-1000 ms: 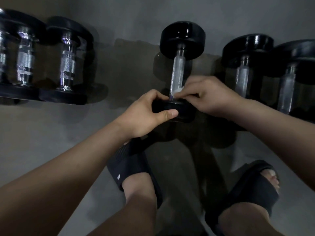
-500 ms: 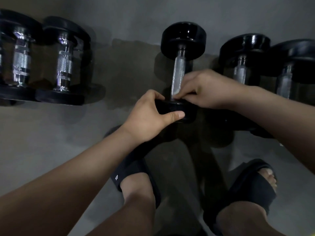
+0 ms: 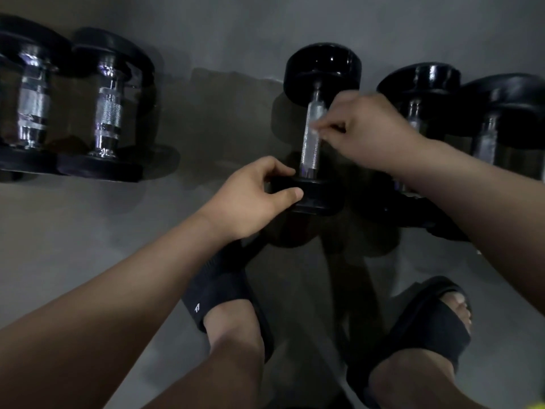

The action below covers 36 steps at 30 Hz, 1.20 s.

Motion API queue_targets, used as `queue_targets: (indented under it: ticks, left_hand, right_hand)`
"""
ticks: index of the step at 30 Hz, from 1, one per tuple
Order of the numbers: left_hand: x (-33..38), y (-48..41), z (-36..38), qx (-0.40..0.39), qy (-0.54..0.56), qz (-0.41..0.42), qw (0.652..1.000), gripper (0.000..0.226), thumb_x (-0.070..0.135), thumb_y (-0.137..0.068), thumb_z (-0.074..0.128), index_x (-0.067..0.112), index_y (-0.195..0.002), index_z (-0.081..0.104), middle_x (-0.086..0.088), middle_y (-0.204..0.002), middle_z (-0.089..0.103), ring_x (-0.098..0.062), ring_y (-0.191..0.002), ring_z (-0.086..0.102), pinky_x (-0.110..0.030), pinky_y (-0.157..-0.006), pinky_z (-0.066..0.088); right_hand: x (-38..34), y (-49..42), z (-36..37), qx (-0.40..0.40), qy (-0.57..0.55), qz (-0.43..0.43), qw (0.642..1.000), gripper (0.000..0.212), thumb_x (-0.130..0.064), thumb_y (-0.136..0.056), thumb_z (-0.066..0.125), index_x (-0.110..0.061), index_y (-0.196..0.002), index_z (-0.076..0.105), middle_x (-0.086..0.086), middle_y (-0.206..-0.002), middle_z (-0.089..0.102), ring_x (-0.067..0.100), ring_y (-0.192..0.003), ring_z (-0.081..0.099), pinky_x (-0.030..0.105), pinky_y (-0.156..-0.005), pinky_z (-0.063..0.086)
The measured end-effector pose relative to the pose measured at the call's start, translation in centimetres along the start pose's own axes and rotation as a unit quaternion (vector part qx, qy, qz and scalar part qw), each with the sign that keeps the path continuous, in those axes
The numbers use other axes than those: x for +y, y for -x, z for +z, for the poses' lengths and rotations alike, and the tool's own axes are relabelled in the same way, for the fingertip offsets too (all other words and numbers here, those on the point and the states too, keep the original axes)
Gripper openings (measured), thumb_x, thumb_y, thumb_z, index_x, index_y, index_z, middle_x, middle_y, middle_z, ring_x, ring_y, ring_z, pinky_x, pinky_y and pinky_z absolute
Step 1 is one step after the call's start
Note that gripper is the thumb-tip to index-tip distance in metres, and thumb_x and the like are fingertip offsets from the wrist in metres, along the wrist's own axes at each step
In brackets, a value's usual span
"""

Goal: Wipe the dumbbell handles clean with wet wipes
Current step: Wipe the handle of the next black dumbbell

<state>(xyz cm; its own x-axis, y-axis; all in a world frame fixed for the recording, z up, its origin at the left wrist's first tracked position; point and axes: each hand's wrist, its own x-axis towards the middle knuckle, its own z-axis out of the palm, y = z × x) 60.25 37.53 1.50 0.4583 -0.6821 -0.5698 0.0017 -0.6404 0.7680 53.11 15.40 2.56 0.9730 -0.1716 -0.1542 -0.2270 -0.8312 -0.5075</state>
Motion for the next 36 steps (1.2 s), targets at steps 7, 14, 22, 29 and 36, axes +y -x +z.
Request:
queue_targets:
  ticks: [7,14,22,29,36]
  left_hand:
    - [-0.3,-0.2,1.4,0.053,-0.055,-0.051,0.996,0.072,0.068,-0.066,0.08,0.024,-0.119,0.058,0.007,-0.117,0.058,-0.006,-0.101,0.058,-0.017,-0.075,0.043]
    - [0.3,-0.1,2.2,0.042,-0.07,-0.017,0.997,0.061,0.07,-0.072,0.074,0.025,-0.109,0.053,0.008,-0.115,0.055,-0.005,-0.099,0.058,-0.018,-0.075,0.046]
    - [0.4,-0.2,1.7,0.031,-0.077,-0.011,0.997,0.048,0.061,-0.082,0.069,0.026,-0.112,0.056,0.012,-0.115,0.06,-0.003,-0.103,0.058,-0.012,-0.078,0.043]
    - [1.2,-0.2,2.5,0.039,-0.09,0.01,0.995,0.048,0.059,-0.082,0.071,0.022,-0.105,0.054,0.007,-0.109,0.059,-0.008,-0.098,0.059,-0.026,-0.079,0.051]
    - [2.2,-0.6,3.5,0.017,-0.096,0.036,0.995,0.038,0.045,-0.083,0.074,0.019,-0.102,0.054,0.004,-0.103,0.059,-0.013,-0.086,0.061,-0.034,-0.079,0.053]
  right_hand:
    - [-0.5,2.8,0.7,-0.076,0.0,-0.041,0.996,0.019,-0.016,-0.094,0.069,-0.017,-0.11,0.079,0.003,-0.097,0.068,0.017,-0.091,0.065,0.022,-0.083,0.046]
    - [1.0,0.8,-0.2,0.001,0.02,0.034,0.999,0.022,-0.02,-0.098,0.064,-0.017,-0.117,0.076,0.004,-0.1,0.065,0.017,-0.091,0.063,0.02,-0.083,0.042]
    - [-0.2,2.1,-0.6,-0.136,0.032,-0.059,0.988,0.019,-0.018,-0.095,0.069,-0.02,-0.111,0.078,0.0,-0.098,0.068,0.017,-0.094,0.066,0.029,-0.086,0.052]
    - [0.9,1.4,-0.3,-0.007,0.038,0.057,0.998,0.024,-0.02,-0.099,0.061,-0.017,-0.119,0.075,0.007,-0.102,0.066,0.023,-0.093,0.064,0.025,-0.083,0.046]
    - [1.3,3.1,-0.5,-0.001,0.029,0.059,0.998,0.023,-0.026,-0.099,0.063,-0.015,-0.115,0.076,0.006,-0.096,0.066,0.023,-0.088,0.065,0.036,-0.084,0.054]
